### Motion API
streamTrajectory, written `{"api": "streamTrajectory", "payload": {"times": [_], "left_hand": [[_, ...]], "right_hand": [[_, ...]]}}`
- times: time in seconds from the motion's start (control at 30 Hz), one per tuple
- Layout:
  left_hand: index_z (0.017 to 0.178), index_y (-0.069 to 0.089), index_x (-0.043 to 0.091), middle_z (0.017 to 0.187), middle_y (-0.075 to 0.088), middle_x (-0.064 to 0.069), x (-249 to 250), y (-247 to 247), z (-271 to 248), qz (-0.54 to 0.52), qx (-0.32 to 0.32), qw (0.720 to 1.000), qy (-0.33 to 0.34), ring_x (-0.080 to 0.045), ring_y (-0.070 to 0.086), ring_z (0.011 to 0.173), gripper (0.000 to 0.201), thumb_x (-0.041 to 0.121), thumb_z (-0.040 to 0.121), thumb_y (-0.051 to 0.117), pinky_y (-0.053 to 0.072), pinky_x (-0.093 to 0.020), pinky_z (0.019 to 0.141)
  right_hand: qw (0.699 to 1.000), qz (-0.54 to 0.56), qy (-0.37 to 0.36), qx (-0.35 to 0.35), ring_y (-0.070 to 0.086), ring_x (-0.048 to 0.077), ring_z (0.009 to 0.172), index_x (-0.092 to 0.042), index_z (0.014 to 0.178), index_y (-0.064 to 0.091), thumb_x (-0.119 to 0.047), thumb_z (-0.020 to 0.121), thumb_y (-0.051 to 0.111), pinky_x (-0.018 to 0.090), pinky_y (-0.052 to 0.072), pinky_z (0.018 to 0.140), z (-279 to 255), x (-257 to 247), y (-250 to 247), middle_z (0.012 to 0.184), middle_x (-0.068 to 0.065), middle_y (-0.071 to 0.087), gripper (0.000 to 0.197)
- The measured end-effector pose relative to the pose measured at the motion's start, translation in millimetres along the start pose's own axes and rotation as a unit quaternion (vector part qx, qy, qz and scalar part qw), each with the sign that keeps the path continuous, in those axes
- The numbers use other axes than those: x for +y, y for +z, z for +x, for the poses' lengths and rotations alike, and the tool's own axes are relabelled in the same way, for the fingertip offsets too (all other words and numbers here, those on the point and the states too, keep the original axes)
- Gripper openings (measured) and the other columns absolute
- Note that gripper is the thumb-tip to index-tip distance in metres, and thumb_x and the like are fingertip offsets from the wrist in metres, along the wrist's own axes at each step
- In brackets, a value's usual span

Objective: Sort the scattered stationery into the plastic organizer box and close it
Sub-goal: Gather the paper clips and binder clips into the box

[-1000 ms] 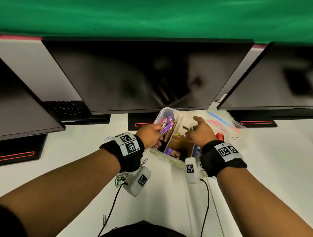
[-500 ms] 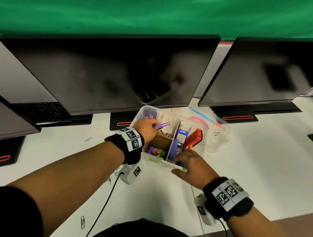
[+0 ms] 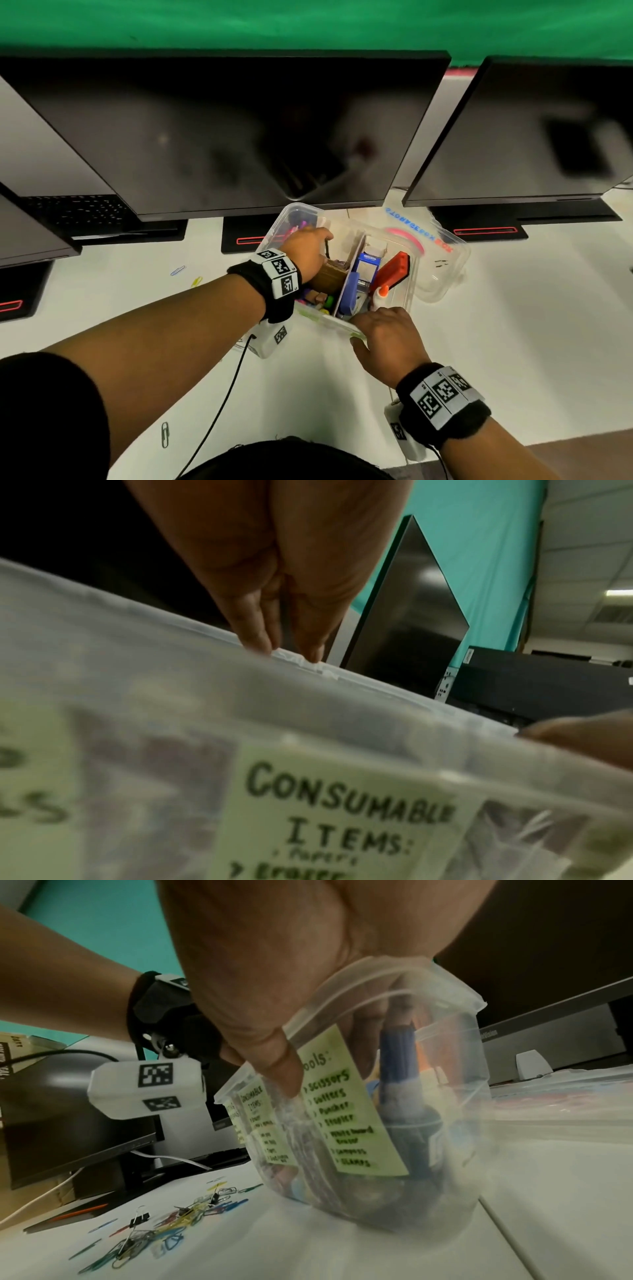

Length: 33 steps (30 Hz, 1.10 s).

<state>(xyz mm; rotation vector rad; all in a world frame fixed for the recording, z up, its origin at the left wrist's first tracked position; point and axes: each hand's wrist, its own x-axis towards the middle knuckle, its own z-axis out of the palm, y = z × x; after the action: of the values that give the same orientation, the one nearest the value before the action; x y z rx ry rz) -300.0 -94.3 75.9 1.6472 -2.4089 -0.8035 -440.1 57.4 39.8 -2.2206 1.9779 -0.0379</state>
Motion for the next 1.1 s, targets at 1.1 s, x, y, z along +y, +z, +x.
{"api": "streamTrajectory", "payload": {"times": [1.1], "left_hand": [[0.114, 0.052, 0.009, 0.122, 0.05, -0.012, -222.5, 38.1, -192.7, 0.087, -0.324, 0.942, -0.007, -0.031, 0.052, 0.11, 0.042, 0.024, 0.079, 0.07, 0.044, -0.038, 0.089]], "right_hand": [[0.959, 0.13, 0.101, -0.23, 0.048, 0.029, 0.123, -0.004, 0.136, 0.037, -0.034, 0.083, 0.068, 0.029, 0.038, 0.098, 98.4, -163.1, 84.1, 0.135, 0.015, 0.049, 0.068]]}}
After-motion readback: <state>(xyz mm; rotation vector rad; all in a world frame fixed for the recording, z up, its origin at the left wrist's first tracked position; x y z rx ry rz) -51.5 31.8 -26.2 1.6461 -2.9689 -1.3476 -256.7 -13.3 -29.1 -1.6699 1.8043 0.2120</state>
